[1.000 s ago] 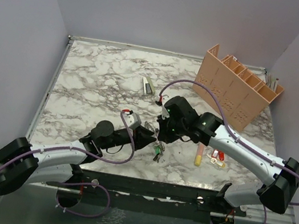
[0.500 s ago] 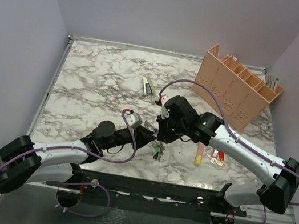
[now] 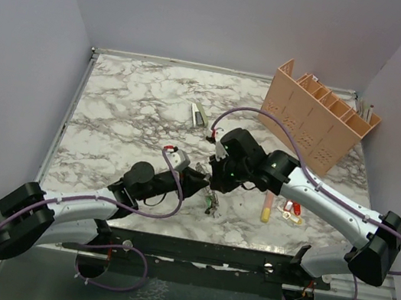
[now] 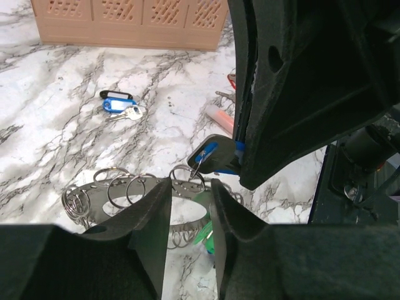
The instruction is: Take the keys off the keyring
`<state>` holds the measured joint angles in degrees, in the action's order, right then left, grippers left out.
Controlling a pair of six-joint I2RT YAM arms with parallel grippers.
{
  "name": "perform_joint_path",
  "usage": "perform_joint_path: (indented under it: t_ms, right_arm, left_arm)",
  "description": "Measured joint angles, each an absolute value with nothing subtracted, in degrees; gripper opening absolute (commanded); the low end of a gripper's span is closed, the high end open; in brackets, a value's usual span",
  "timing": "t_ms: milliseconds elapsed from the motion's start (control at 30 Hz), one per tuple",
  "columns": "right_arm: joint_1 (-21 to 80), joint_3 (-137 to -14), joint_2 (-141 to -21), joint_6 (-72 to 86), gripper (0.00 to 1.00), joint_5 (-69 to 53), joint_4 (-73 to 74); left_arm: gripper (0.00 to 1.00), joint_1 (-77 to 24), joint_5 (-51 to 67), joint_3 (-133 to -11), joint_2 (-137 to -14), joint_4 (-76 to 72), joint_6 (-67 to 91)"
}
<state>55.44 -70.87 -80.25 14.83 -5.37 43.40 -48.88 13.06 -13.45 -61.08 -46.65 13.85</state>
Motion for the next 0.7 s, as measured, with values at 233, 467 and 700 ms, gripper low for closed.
perform_joint_path:
  t_ms: [233,467,700]
  right_arm:
    - [55.4,-70.9,-79.3,8.1,0.01,-4.1,45.9]
    - [55.4,-71.8,-79.0,-0.3,0.00,-3.3,49.9]
    - [55.4,-74.0,-77.8,-10.5,0.00,-3.3,52.8]
  left_arm:
    - [0.43,-48.9,13.1,-12.9,-57.1,-46.7,12.4]
    - [0.44,-48.9,14.1,-12.6,-54.2,-46.7,10.1]
    - [0.48,-48.9,14.3,-12.6,-53.0,-45.8,7.1]
